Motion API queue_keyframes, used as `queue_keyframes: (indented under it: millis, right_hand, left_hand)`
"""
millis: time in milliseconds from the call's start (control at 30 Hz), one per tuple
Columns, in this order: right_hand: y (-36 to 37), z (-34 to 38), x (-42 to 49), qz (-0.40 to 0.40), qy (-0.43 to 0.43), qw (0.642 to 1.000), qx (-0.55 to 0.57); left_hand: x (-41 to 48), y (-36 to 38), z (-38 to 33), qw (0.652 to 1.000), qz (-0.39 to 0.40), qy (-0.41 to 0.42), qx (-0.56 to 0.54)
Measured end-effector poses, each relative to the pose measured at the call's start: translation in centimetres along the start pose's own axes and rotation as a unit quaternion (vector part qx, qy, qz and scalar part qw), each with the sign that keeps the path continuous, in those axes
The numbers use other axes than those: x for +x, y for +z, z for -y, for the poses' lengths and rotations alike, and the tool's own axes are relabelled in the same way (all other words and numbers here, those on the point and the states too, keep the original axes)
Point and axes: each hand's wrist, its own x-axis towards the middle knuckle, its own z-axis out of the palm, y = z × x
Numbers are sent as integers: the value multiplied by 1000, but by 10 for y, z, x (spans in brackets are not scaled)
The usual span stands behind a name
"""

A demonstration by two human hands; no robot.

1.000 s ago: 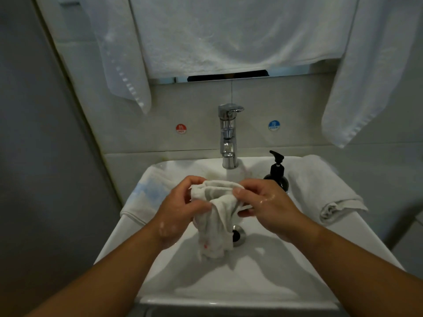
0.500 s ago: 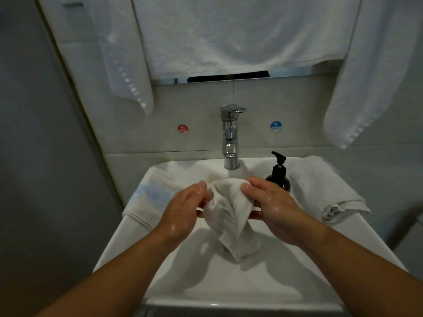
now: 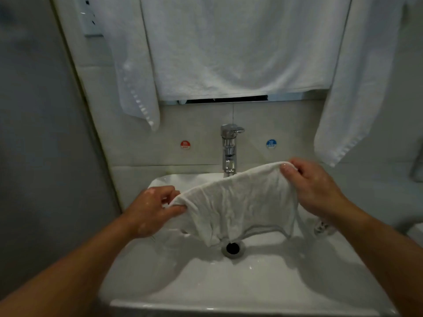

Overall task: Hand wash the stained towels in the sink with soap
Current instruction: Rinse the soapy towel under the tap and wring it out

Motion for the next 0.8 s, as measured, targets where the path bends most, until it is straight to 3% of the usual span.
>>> queue_keyframes:
  millis: [167,233,367,467,567,633,733,800]
  right_hand:
    - [-21,2,15,-36,-6,998,-45]
    - [-25,-1,14,-20,1,999,-50]
    - [-31,-16,-2,163,88,983,21]
    - [-23,-36,-8,263,87,958,-75]
    - [-11,-43,-11,320,-12,914,-248]
    - [-3,-45,-13,314,-77,886,-332]
    - [-4,-51,-21,286,-163,835,-441]
    - [-10,-62,-33,277,-240,812,-454]
  left_hand:
    - [11,-19,-7,990,-21,77,116]
    - [13,-24,-8,989,20,72,126]
    - [11,-37,-7,966,219,36,132]
    - [5,-19,-1,930,300,42,205]
    - [6,11,8,931,238,94,261]
    - [8,24,15,934,186,136,273]
    - [0,28,26,906,73,279,310]
    - [-12,23,27,889,80,339,297]
